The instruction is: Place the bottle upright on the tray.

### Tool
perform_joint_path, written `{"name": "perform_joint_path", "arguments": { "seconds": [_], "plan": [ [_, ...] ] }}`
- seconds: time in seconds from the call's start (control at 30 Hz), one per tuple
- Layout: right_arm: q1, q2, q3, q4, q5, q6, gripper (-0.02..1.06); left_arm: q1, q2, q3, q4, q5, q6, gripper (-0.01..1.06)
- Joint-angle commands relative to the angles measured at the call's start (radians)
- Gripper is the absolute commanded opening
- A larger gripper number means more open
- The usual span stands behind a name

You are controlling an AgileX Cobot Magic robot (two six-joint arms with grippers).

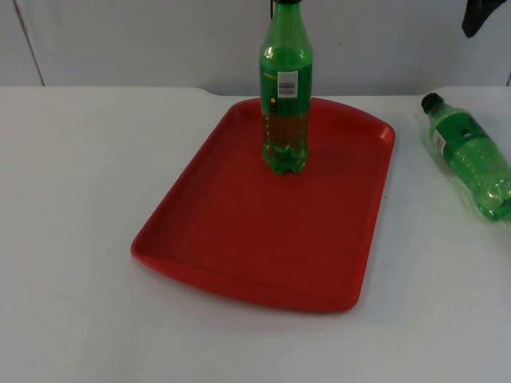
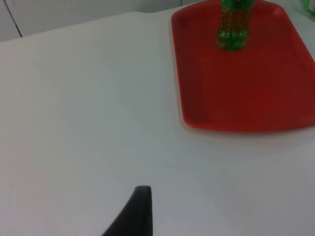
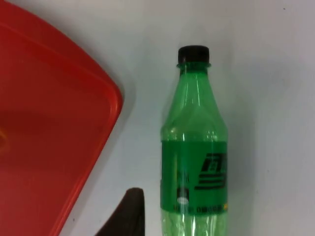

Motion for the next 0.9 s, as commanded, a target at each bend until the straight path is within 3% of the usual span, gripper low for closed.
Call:
{"name": "perform_joint_path", "arguments": {
  "seconds": [0.0,0.33,0.87],
  "plan": [
    [-0.005,0.043,-0.023,0.001,0.009,-0.008,1.01,0.001,-0.005,0.003,-0.003,-0.001,-0.005,1.05],
    [-0.005,0.172,-0.025,0.048,0.009,-0.031,1.01,0.001,-0.005,0.003,-0.003,-0.001,-0.005,1.05],
    [-0.005,0.302,-0.027,0.050,-0.136,-0.071,1.01,0.001,-0.005,0.003,-0.003,-0.001,-0.005,1.05]
  ]
}}
